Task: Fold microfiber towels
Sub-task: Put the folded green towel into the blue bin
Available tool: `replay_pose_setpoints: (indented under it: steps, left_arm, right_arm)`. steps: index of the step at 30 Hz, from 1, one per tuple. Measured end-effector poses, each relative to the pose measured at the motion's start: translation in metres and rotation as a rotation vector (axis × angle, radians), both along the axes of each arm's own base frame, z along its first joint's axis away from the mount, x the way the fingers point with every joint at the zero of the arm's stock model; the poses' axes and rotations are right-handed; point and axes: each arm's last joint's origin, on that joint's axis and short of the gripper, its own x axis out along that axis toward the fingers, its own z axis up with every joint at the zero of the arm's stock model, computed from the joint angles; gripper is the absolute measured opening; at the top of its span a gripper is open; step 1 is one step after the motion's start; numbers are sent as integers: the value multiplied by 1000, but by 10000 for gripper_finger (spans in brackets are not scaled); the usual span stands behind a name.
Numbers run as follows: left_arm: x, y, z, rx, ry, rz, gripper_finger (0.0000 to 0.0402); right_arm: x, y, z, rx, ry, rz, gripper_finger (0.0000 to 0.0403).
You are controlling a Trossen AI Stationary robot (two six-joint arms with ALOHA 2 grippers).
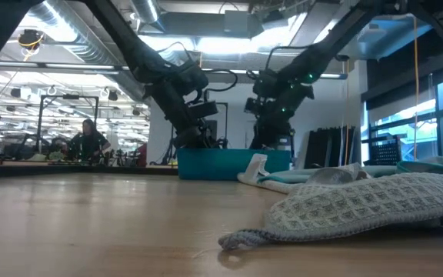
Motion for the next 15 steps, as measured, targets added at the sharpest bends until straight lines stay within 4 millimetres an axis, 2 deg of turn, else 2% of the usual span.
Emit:
replay_pose_setpoints:
  steps: [5, 8, 12, 15]
  left_arm:
    - [1, -1, 0, 2, -1, -4, 160]
    - [1, -1, 0, 2, 0, -4, 160]
    - [1, -1, 0, 9, 3, -13, 160]
    - [1, -1, 0, 13, 6, -18, 160]
  right_arm:
    - [-8, -4, -15, -53, -41, -23, 105]
    - [-10, -4, -19, -46, -38, -39, 97]
    - [-12, -2, -22, -32, -30, -49, 104]
    - [-11, -4, -19, -22, -39, -73, 127]
